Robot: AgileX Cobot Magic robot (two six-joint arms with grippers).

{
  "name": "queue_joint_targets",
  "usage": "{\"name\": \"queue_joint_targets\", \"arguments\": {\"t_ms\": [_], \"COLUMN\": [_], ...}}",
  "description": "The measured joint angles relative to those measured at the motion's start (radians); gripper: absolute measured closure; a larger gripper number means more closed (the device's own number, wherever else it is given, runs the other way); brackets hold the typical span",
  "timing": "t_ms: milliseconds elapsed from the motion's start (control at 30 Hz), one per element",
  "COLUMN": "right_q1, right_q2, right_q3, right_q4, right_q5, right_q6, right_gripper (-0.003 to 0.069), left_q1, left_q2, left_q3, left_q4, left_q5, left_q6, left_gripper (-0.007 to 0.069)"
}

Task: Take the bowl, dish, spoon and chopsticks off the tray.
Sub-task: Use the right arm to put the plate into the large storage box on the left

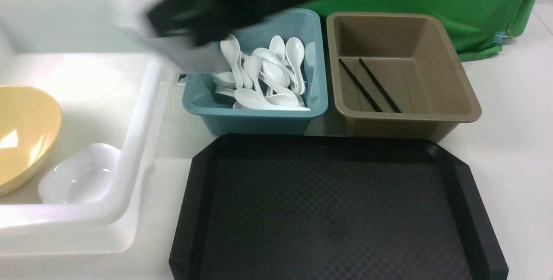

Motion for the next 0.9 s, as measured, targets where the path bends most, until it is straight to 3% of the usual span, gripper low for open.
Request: {"name": "queue_joint_targets", "arguments": {"t_ms": [200, 367, 667, 833, 900], "right_q1": [0.088, 0.124, 0.133, 0.134, 0.134], "right_q2": [0.288, 0.467, 0.566, 0.568, 0.568], "right_q3": [-0.313, -0.446, -0.459, -0.461, -0.462], "right_q4": [-0.022, -0.031, -0.138, -0.159, -0.159], "right_q5": [0.033, 0.029, 0.0, -0.037, -0.037], "right_q6": [0.045, 0.062, 0.065, 0.065, 0.065], "right_gripper": [0.0632, 0.0632, 0.0623, 0.0525, 0.0426], "left_q1": [0.179, 0.191, 0.191, 0.191, 0.191], "left_q2": [-0.023, -0.032, -0.033, -0.033, -0.033], "left_q3": [0.003, 0.003, 0.003, 0.003, 0.003], "left_q4": [-0.046, -0.094, -0.121, -0.129, -0.132], "left_q5": [0.063, 0.063, 0.062, 0.055, 0.055], "left_q6": [0.008, 0.021, 0.026, 0.028, 0.032], "left_gripper": [0.0622, 0.0622, 0.0622, 0.0622, 0.0622]}}
